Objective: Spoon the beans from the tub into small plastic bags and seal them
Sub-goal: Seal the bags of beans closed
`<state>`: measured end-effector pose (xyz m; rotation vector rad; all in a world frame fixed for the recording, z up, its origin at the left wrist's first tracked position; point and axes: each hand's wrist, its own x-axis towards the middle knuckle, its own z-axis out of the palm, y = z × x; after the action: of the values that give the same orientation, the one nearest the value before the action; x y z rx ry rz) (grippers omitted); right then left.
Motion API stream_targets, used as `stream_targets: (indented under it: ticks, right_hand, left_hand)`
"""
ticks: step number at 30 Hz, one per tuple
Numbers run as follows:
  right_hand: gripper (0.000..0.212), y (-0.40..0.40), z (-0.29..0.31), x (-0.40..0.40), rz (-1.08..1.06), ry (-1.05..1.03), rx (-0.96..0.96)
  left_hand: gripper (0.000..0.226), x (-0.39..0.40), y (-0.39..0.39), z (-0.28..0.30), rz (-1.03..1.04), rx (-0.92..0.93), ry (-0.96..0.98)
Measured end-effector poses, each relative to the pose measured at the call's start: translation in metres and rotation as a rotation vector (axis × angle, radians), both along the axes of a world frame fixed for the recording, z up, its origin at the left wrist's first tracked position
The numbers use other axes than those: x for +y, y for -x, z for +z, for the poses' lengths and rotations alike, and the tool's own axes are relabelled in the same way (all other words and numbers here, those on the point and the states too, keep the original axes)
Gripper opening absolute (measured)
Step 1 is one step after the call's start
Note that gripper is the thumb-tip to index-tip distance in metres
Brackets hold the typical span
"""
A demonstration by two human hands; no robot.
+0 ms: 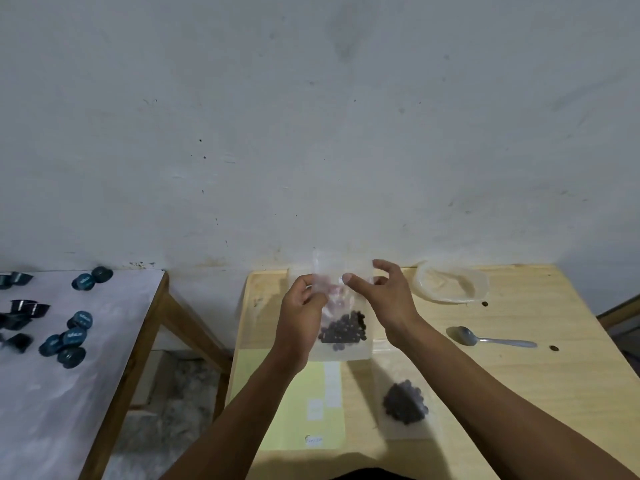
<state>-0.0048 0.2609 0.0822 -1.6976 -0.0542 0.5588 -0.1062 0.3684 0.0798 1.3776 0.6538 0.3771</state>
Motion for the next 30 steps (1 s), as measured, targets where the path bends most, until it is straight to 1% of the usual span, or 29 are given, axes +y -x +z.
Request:
stream_targets:
  ticks: [1,3,5,8,11,13,16,19,21,23,24,26,28,30]
  right_hand:
    - [0.063,0.001,0.001,-0.001,0.017,-0.031,0.045]
    - [0.044,0.005,0.000,-0.001,0.039,-0.054,0.055]
    - [0.036,0.007,-0.004,0.000,0.060,-0.063,0.063]
    - [0.031,0.007,-0.012,-0.001,0.121,-0.023,0.055]
    - [0.027,0.008,-0.022,-0.002,0.154,0.004,0.051]
    - [0.028,0.007,-0.026,-0.002,0.159,0.011,0.061]
    - [0.032,0.006,-0.030,0.000,0.177,0.015,0.069]
    - [0.039,0.003,-0.034,0.004,0.209,0.011,0.066]
    - [0.051,0.002,-0.037,0.006,0.227,0.058,0.009]
    - [0.064,0.002,-0.039,0.006,0.209,0.135,-0.106]
    - [0.067,0.003,-0.039,0.005,0.193,0.146,-0.167]
    - [0.059,0.004,-0.041,0.003,0.190,0.121,-0.287]
    - [0.042,0.004,-0.045,0.001,0.250,0.146,-0.389]
    - [0.026,0.004,-0.048,-0.001,0.307,0.200,-0.440]
  left_hand:
    - [0.014,0.001,-0.001,-0.001,-0.006,0.017,0.043]
    - [0.013,0.001,-0.002,-0.003,-0.023,0.039,0.130]
    - [0.015,0.001,-0.003,-0.006,-0.019,0.064,0.160]
    - [0.012,0.001,-0.004,-0.015,0.036,0.139,0.113]
    - [0.011,0.002,-0.004,-0.025,0.090,0.206,0.107]
    - [0.011,0.004,-0.004,-0.030,0.085,0.242,0.111]
    - [0.015,0.007,-0.006,-0.038,0.046,0.264,0.189]
    - [0.017,0.014,-0.007,-0.044,0.022,0.288,0.227]
    - [0.017,0.018,-0.007,-0.046,0.024,0.296,0.228]
    - [0.018,0.021,-0.008,-0.048,0.038,0.303,0.229]
    - [0.018,0.023,-0.008,-0.049,0.052,0.301,0.239]
    - [0.015,0.026,-0.008,-0.049,0.088,0.296,0.270]
    - [0.014,0.028,-0.007,-0.049,0.100,0.296,0.299]
    - [0.014,0.029,-0.006,-0.049,0.081,0.284,0.322]
